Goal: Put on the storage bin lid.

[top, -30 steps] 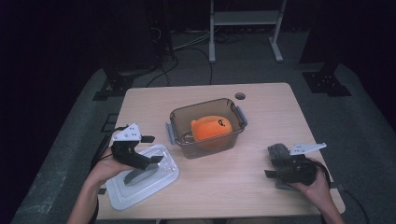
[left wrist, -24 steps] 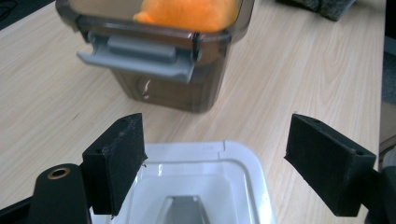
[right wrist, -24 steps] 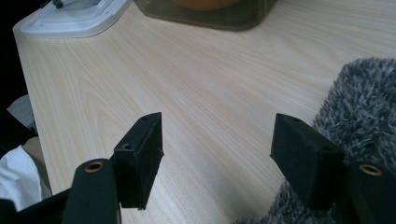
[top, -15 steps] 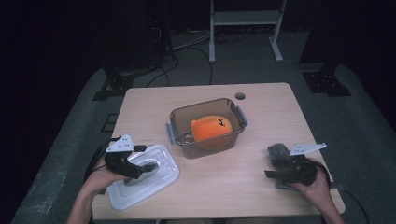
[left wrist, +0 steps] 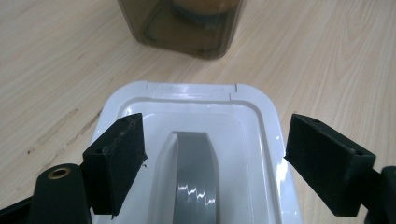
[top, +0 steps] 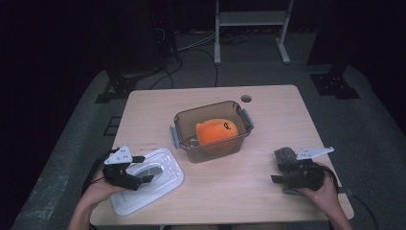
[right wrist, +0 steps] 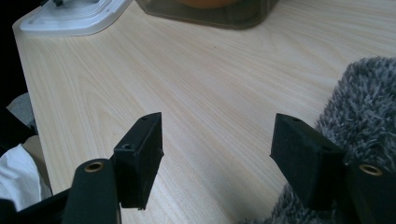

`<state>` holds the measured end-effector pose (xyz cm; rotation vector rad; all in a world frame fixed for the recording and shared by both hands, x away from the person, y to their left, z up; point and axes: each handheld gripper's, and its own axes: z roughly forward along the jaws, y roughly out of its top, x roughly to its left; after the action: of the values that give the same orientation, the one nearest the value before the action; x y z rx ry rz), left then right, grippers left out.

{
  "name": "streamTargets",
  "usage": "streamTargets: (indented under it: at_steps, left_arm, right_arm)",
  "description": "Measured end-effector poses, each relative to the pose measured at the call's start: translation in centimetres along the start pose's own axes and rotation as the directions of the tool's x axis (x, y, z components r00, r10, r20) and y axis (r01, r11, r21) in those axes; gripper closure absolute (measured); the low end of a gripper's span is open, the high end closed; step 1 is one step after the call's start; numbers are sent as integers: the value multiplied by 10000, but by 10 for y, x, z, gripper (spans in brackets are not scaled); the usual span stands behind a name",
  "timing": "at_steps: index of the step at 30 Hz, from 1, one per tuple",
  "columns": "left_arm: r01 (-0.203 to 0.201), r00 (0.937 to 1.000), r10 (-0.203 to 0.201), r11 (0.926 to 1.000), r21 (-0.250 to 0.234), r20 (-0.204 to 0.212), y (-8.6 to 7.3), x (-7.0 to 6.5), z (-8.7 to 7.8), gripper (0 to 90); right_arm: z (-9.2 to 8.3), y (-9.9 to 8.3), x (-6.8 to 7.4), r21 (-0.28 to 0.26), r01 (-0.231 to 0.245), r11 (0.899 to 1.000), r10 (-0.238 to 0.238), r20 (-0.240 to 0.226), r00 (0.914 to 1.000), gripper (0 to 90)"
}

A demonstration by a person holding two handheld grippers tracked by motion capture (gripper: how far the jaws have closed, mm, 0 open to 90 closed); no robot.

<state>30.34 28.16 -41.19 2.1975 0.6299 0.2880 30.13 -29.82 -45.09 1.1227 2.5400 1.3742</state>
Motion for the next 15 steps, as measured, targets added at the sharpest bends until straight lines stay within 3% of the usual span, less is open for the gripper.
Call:
streamTargets:
  at_steps: [15]
  left_arm:
    - [40, 9997, -33, 9995, 308, -224, -19, 3, 4, 278]
  right_arm:
    - [0, 0, 0, 4, -1, 10000, 1, -10, 10000, 329]
